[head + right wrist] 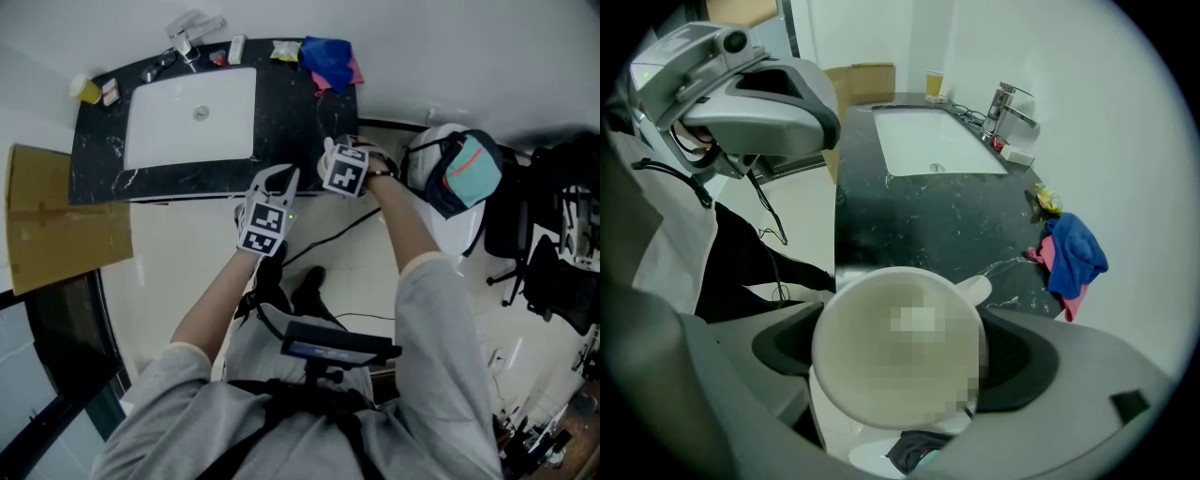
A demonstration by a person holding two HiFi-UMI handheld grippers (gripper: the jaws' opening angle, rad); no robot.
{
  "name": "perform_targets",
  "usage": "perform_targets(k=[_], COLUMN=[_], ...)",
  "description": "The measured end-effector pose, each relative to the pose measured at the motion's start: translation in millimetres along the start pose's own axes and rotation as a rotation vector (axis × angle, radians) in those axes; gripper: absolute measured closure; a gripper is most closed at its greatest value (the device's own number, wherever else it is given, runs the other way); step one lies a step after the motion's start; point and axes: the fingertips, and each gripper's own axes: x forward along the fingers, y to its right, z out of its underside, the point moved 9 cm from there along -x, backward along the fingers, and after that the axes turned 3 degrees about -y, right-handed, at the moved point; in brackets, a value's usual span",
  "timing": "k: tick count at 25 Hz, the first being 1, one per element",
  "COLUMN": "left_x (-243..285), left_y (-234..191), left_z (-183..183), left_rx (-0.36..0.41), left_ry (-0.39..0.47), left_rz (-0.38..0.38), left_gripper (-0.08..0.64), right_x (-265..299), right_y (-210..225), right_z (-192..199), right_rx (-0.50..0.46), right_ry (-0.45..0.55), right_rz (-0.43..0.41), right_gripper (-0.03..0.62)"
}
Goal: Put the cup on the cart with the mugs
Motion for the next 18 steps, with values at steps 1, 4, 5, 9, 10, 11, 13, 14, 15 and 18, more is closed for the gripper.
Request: perform_targets(k=[1, 4, 5, 9, 10, 11, 13, 14, 15, 18], left_x=[0, 1, 1, 1, 1, 1, 0, -1, -1, -3], left_y=[0, -2, -2, -2, -2, -2, -2, -2, -2, -5], left_z=[0, 2, 3, 7, 8, 9, 10, 10, 10, 9], left_rx=[0.001, -0.002, -0.003, -0.009, -0.01, -0.008, -0.004, -0.001, 0.001, 0.004], left_ry=[-0.001, -0.004, -0.006, -0.017, -0.019, -0.021, -0.025, -0.026, -0.027, -0.027], left_rz=[0.001, 0.002, 0.003, 0.005, 0.006, 0.008, 0.012, 0.015, 0.016, 0.019], left_gripper=[0.557, 0.557, 0.557, 0.557, 0.557, 0.557, 0.557, 0.557, 0.557, 0.557], right_x=[3, -2, -4, -5, -5, -3, 3, 4, 3, -12], right_y=[1, 3, 3, 3, 3, 3, 0, -1, -2, -1], right_z=[0, -4, -6, -7, -6, -5, -2, -1, -2, -7], right_rx=[-0.004, -0.035, -0.045, -0.051, -0.048, -0.043, -0.038, -0.042, -0.048, -0.05], right_ry=[-0.005, -0.006, -0.006, -0.009, -0.011, -0.019, -0.042, -0.048, -0.049, -0.036], right_rz=[0.0, 0.023, 0.029, 0.038, 0.037, 0.034, 0.016, 0.013, 0.015, 0.039], right_gripper=[0.102, 0.135, 0.137, 0.137, 0.138, 0.138, 0.138, 0.138, 0.138, 0.138])
